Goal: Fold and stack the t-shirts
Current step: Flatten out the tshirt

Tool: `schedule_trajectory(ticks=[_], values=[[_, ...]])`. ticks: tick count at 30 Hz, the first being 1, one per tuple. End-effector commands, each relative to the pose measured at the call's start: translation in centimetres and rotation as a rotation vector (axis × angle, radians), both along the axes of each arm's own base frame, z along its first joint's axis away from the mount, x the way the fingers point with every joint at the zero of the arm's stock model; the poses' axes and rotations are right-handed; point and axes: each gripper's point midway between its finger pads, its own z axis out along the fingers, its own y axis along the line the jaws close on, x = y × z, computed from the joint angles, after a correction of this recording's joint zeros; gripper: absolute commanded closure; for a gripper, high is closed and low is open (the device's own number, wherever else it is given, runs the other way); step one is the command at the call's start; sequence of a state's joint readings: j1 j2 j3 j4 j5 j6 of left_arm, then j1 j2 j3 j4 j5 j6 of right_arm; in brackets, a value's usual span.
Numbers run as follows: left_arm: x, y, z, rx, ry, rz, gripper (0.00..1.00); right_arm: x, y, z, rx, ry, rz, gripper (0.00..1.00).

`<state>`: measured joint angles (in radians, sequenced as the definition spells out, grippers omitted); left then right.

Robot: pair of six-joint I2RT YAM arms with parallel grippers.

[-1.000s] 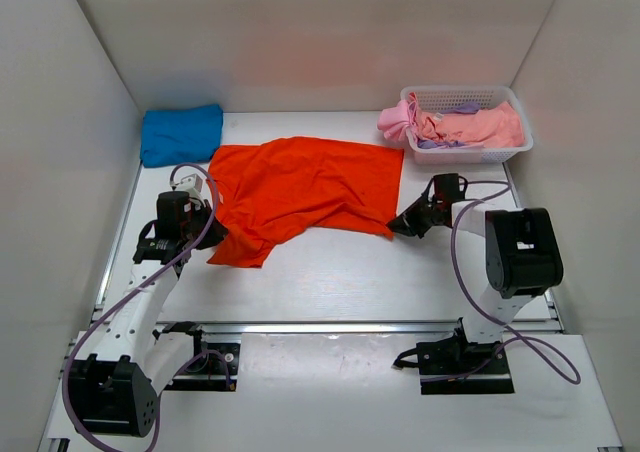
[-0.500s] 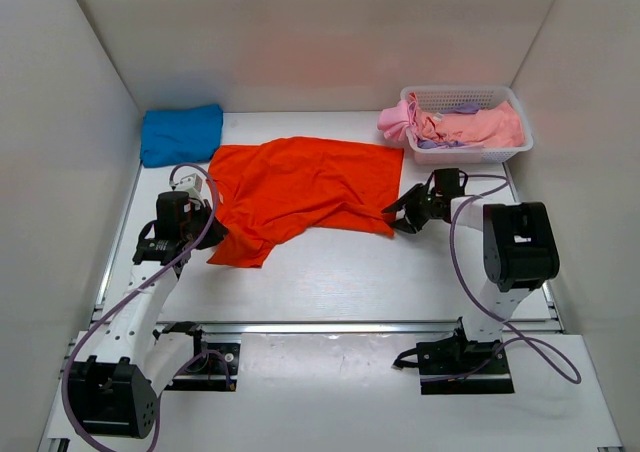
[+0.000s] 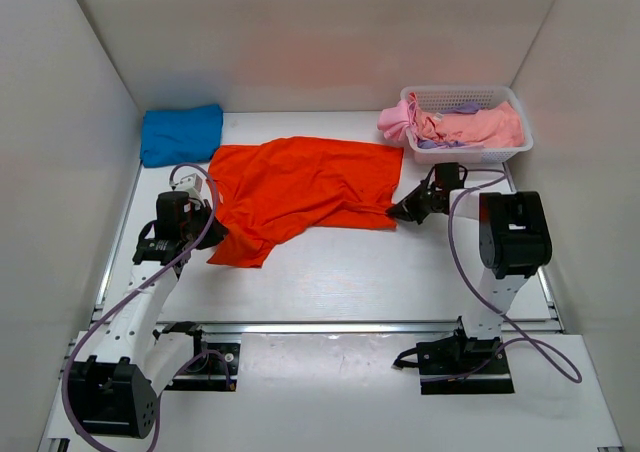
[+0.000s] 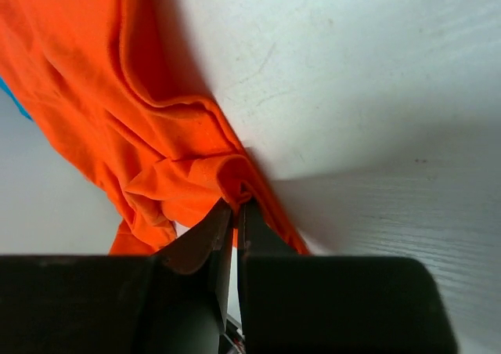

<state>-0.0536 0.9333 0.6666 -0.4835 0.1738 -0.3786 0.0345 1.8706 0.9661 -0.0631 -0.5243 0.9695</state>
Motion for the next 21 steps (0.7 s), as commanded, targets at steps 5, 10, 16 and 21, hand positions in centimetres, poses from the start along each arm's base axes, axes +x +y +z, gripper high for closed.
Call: schedule_trajectory(ticks=[5, 10, 16, 21], values=[[3.6, 0.0, 5.9, -0.031, -0.135, 0.019, 1.0, 1.8, -1.6, 6.9, -0.174, -0.205, 0.096, 1.0], [6.7, 0.1, 11.2, -0.048, -0.21, 0.03, 1.0, 0.6, -2.5, 14.0, -0.321, -0.316, 0.159, 1.0], [9.6, 0.6, 23.7, -0.123, -0.435, 0.029, 1.0, -0.8, -2.2, 27.6, -0.358, -0.663, 0.161, 1.0], [6.3, 1.2, 34.9, -0.113, -0.661, 0.05, 1.0, -5.3, -2.5, 37.8, -0.34, -0.935, 0.097, 1.0]])
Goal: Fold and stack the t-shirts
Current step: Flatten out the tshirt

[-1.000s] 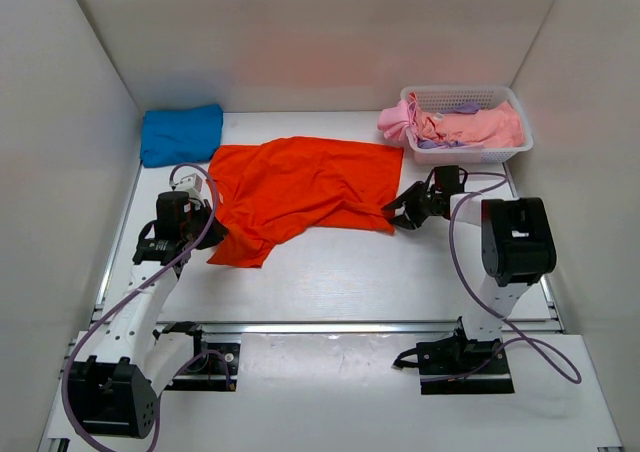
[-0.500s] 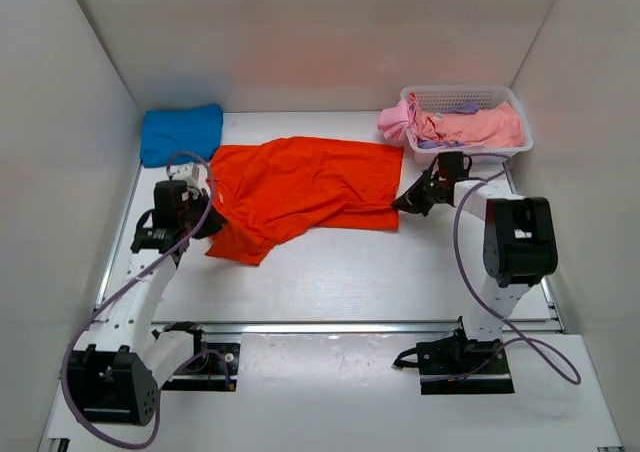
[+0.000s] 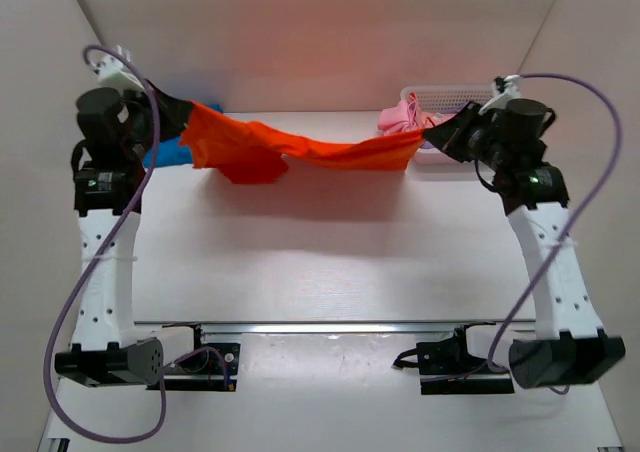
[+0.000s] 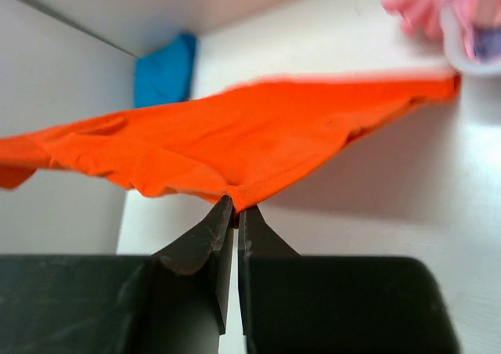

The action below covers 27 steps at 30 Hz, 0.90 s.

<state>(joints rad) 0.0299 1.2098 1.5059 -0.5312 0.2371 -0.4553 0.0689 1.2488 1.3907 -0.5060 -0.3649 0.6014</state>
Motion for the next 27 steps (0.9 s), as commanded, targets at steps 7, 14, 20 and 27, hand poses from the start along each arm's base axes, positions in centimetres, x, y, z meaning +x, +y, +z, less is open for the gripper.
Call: schedule_trajectory(ticks=[7, 14, 20, 27], values=[[-11.2, -1.3, 18.2, 0.02, -0.399, 0.017, 1.0, -9.9, -1.8, 16.5, -0.013, -0.411, 0.043, 1.0], [-11.2, -1.5, 20.9, 0.028, -0.443, 0.049, 1.0, -8.1, -3.1, 17.6, 0.06, -0.416, 0.12, 1.0], [-3.0, -1.6, 11.4, 0.041, -0.216, -0.017, 1.0, -1.2, 0.7, 10.3, 0.03, -0.22, 0.184, 1.0], [5.1, 0.3, 0.7, 0.046, 0.03, -0.026, 1.0, 6.9, 4.2, 3.1, -0.022, -0.063, 0.244, 1.0]])
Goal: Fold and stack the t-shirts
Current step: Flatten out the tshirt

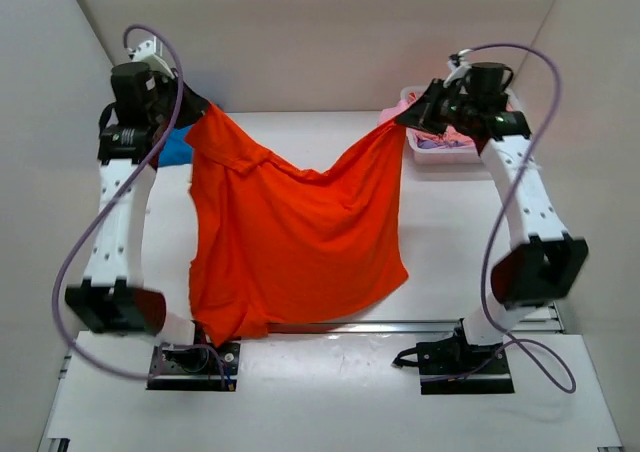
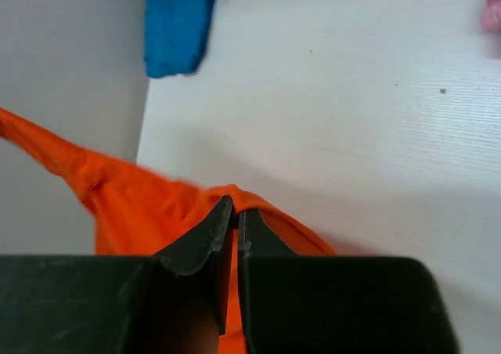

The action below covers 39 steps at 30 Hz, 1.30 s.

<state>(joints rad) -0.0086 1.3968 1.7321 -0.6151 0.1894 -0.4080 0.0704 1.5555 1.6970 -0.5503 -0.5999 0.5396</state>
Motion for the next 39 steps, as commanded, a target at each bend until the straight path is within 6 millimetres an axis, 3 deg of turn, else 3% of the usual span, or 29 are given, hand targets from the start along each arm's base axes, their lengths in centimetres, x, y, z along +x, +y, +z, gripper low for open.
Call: schedule_trajectory(ticks=[1, 2, 3, 4, 5, 6, 8, 9, 13, 14, 15, 17, 18, 19, 20, 21, 22, 23, 24, 25, 26, 27, 28, 30, 31, 33, 35, 36, 39], values=[[1.7, 1.2, -0.1, -0.005, -0.003, -0.019, 1.0, 2.6, 1.1, 1.7, -0.061, -0.091, 0.018, 1.0], [2.8, 1.7, 0.0, 0.01, 0.002, -0.016, 1.0, 4.0, 1.6, 1.8, -0.08, -0.092, 0.029, 1.0], [4.6, 2.1, -1.3, 0.032, 0.033, -0.008, 1.0, 5.4, 1.8, 2.2, -0.084, -0.083, 0.031, 1.0], [6.2, 2.4, -0.9, 0.055, 0.041, -0.008, 1.0, 6.4, 2.6, 3.3, -0.107, -0.107, 0.055, 1.0], [6.1, 2.8, 2.1, 0.061, -0.004, -0.003, 1.0, 7.0, 2.9, 4.0, -0.117, -0.129, 0.061, 1.0], [7.0, 3.4, 3.5, 0.057, -0.023, 0.002, 1.0, 7.9, 3.0, 5.4, -0.111, -0.153, 0.059, 1.0], [7.0, 4.8, 4.9, 0.002, -0.082, 0.018, 1.0, 8.4, 1.8, 7.7, -0.058, -0.191, 0.057, 1.0], [6.3, 4.8, 7.0, -0.026, -0.137, -0.002, 1.0, 8.3, 1.0, 8.1, -0.021, -0.187, 0.069, 1.0], [3.0, 4.2, 9.8, -0.011, -0.206, -0.02, 1.0, 7.0, -0.6, 6.7, -0.026, -0.186, 0.046, 1.0], [3.2, 4.2, 8.6, -0.011, -0.174, -0.013, 1.0, 7.2, -1.0, 5.1, -0.014, -0.154, 0.041, 1.0], [2.4, 3.7, 8.0, -0.006, -0.159, -0.021, 1.0, 6.5, -1.7, 5.7, 0.007, -0.158, 0.045, 1.0], [0.9, 2.7, 6.9, -0.008, -0.142, -0.04, 1.0, 6.0, -1.7, 4.6, -0.004, -0.136, 0.054, 1.0], [-0.1, 2.3, 5.9, -0.004, -0.126, -0.036, 1.0, 5.8, -2.0, 3.6, -0.03, -0.111, 0.044, 1.0], [-1.8, 2.3, 6.2, 0.012, -0.145, -0.023, 1.0, 5.3, -2.4, 2.8, -0.057, -0.095, 0.026, 1.0], [-1.9, 1.7, 3.7, 0.016, -0.099, -0.024, 1.0, 5.1, -2.6, 0.8, -0.066, -0.05, 0.019, 1.0], [-3.2, 0.8, 1.5, 0.017, -0.067, -0.036, 1.0, 4.1, -2.5, 1.0, -0.072, -0.063, 0.017, 1.0], [-4.5, 0.7, -0.5, 0.016, -0.039, -0.02, 1.0, 3.1, -2.7, -0.7, -0.071, -0.038, 0.015, 1.0], [-6.1, 0.3, -0.4, 0.015, -0.06, -0.016, 1.0, 2.5, -2.9, -3.9, -0.078, 0.022, 0.0, 1.0], [-6.8, -1.1, -3.7, 0.016, 0.0, -0.049, 1.0, 1.2, -3.0, -3.8, -0.086, 0.01, -0.014, 1.0], [-8.0, -1.2, -6.0, 0.022, 0.032, -0.037, 1.0, -0.1, -3.2, -5.9, -0.122, 0.038, -0.045, 1.0], [-9.2, -1.5, -6.2, 0.012, 0.024, -0.04, 1.0, -1.5, -3.9, -8.4, -0.164, 0.082, -0.093, 1.0], [-9.9, -2.2, -9.3, 0.016, 0.09, -0.058, 1.0, -2.6, -3.7, -11.3, -0.199, 0.129, -0.096, 1.0], [-11.2, -2.4, -11.2, 0.022, 0.12, -0.065, 1.0, -3.7, -4.4, -11.3, -0.245, 0.108, -0.146, 1.0], [-12.8, -2.4, -13.8, 0.058, 0.17, -0.069, 1.0, -6.1, -5.6, -14.6, -0.308, 0.146, -0.206, 1.0], [-13.8, -2.4, -15.2, 0.085, 0.2, -0.079, 1.0, -7.2, -5.4, -14.1, -0.317, 0.118, -0.206, 1.0], [-14.7, -2.1, -17.1, 0.127, 0.241, -0.068, 1.0, -9.4, -6.1, -15.9, -0.371, 0.139, -0.232, 1.0], [-15.6, -2.2, -19.0, 0.139, 0.277, -0.081, 1.0, -10.7, -6.9, -14.8, -0.415, 0.074, -0.277, 1.0], [-15.6, -2.1, -18.7, 0.137, 0.268, -0.082, 1.0, -11.3, -7.0, -15.0, -0.444, 0.069, -0.282, 1.0], [-15.1, -2.6, -18.9, 0.098, 0.263, -0.098, 1.0, -11.5, -7.1, -12.9, -0.496, -0.006, -0.298, 1.0]])
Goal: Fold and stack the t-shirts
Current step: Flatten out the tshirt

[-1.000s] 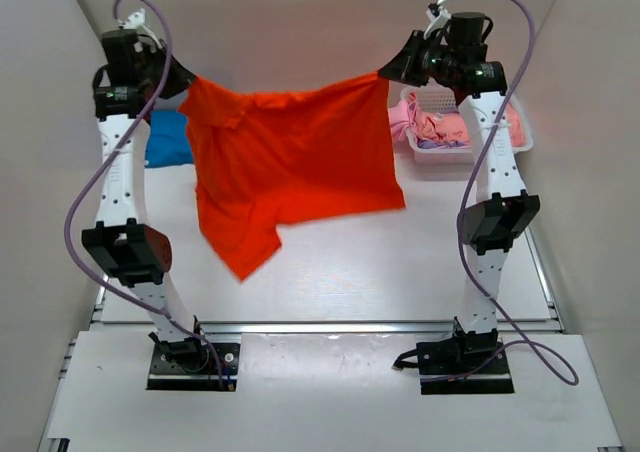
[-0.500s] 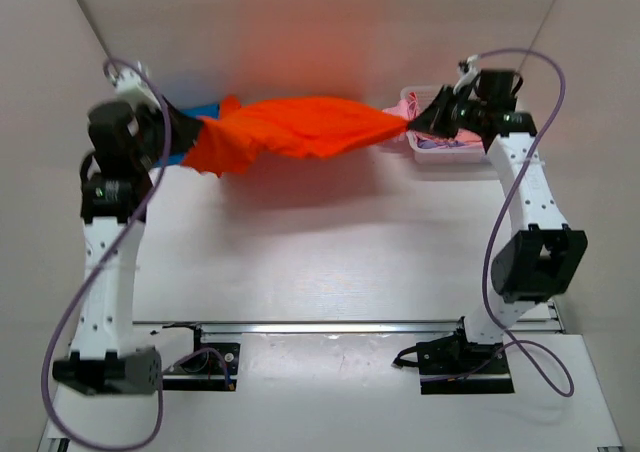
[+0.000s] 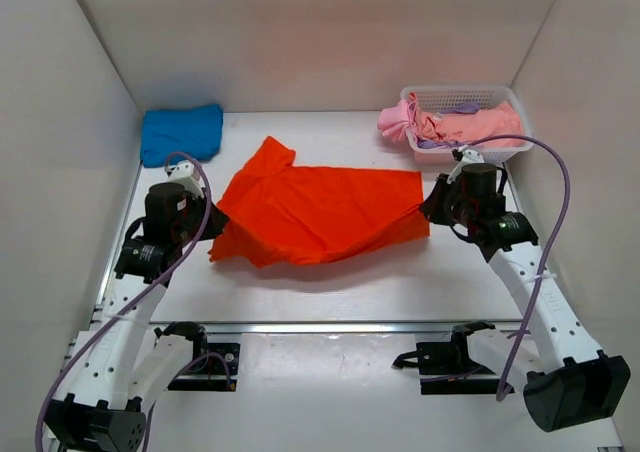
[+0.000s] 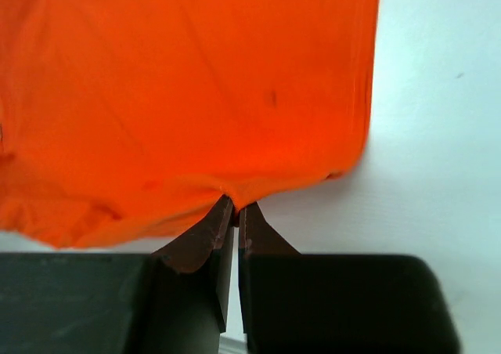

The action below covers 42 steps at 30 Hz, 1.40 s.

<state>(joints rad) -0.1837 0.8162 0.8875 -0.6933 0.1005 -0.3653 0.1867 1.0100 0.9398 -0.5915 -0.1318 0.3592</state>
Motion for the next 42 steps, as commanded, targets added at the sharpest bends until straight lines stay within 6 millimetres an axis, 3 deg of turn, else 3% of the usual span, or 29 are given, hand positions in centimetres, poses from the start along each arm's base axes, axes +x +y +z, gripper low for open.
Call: schedule_trajectory(ticks=[1, 4, 5, 7, 8, 9, 10, 11, 12, 13, 14, 15, 16, 17, 18, 22, 25, 26, 28, 29, 32, 34, 37, 42], values=[[1.1, 0.1, 2.0, -0.02, -0.083, 0.008, 1.0, 1.7, -1.3, 3.2, -0.125, -0.149, -0.055, 1.0], [3.2, 0.3, 4.4, -0.05, -0.14, 0.025, 1.0, 4.3, -1.4, 4.7, -0.19, -0.185, -0.071, 1.0], [4.2, 0.3, 5.3, -0.064, -0.162, 0.034, 1.0, 5.4, -1.3, 4.2, -0.208, -0.174, -0.062, 1.0], [6.7, 0.1, 6.3, -0.094, -0.173, 0.048, 1.0, 8.9, -1.1, 5.5, -0.238, -0.206, -0.068, 1.0], [7.8, 0.0, 8.7, -0.107, -0.229, 0.045, 1.0, 10.5, -1.1, 8.9, -0.247, -0.279, -0.074, 1.0], [9.6, -0.1, 10.7, -0.107, -0.259, 0.052, 1.0, 12.2, -1.2, 8.2, -0.282, -0.253, -0.064, 1.0], [11.3, 0.1, 13.3, -0.108, -0.304, 0.062, 1.0, 14.2, -1.2, 9.9, -0.309, -0.275, -0.062, 1.0], [12.8, 0.2, 13.5, -0.101, -0.298, 0.074, 1.0, 15.9, -1.1, 11.7, -0.324, -0.293, -0.065, 0.99], [13.7, 1.0, 17.3, -0.102, -0.382, 0.102, 1.0, 17.1, -1.1, 15.2, -0.32, -0.359, -0.068, 1.0], [14.7, 1.0, 20.0, -0.102, -0.429, 0.106, 1.0, 18.4, -0.9, 14.6, -0.349, -0.341, -0.057, 1.0], [15.9, 1.7, 20.5, -0.09, -0.431, 0.123, 1.0, 19.5, -0.7, 16.6, -0.352, -0.371, -0.063, 1.0], [16.0, 2.7, 23.8, -0.088, -0.494, 0.139, 1.0, 19.6, -0.4, 19.5, -0.361, -0.422, -0.064, 1.0], [16.5, 3.4, 26.3, -0.074, -0.537, 0.155, 1.0, 20.5, -0.1, 19.1, -0.379, -0.41, -0.055, 1.0], [17.1, 3.7, 27.1, -0.067, -0.551, 0.165, 1.0, 21.0, -0.2, 20.5, -0.411, -0.438, -0.059, 1.0], [16.1, 4.1, 31.3, -0.053, -0.628, 0.171, 1.0, 20.8, 0.4, 22.3, -0.419, -0.473, -0.053, 1.0], [13.2, 3.8, 37.2, -0.068, -0.759, 0.157, 1.0, 18.8, 0.9, 26.5, -0.419, -0.572, -0.072, 1.0], [10.4, 3.1, 39.3, -0.082, -0.821, 0.13, 1.0, 16.0, 1.5, 29.1, -0.42, -0.638, -0.088, 1.0], [10.2, 3.0, 39.1, -0.083, -0.821, 0.123, 1.0, 15.6, 1.8, 28.8, -0.426, -0.632, -0.079, 1.0], [8.6, 3.1, 39.1, -0.085, -0.831, 0.119, 1.0, 13.1, 1.8, 31.4, -0.396, -0.7, -0.094, 1.0], [8.2, 2.7, 39.2, -0.088, -0.836, 0.114, 1.0, 12.9, 2.0, 31.0, -0.405, -0.69, -0.09, 1.0], [5.9, 3.1, 40.0, -0.058, -0.868, 0.136, 1.0, 9.5, 1.8, 33.9, -0.358, -0.762, -0.098, 1.0], [5.3, 3.1, 40.2, -0.061, -0.876, 0.144, 1.0, 8.4, 1.9, 34.5, -0.346, -0.779, -0.09, 1.0], [4.7, 3.5, 40.5, -0.05, -0.885, 0.164, 1.0, 7.5, 1.7, 34.9, -0.325, -0.79, -0.081, 1.0], [7.6, 3.7, 38.1, -0.041, -0.82, 0.172, 1.0, 9.6, 1.4, 32.6, -0.344, -0.732, -0.065, 1.0]])
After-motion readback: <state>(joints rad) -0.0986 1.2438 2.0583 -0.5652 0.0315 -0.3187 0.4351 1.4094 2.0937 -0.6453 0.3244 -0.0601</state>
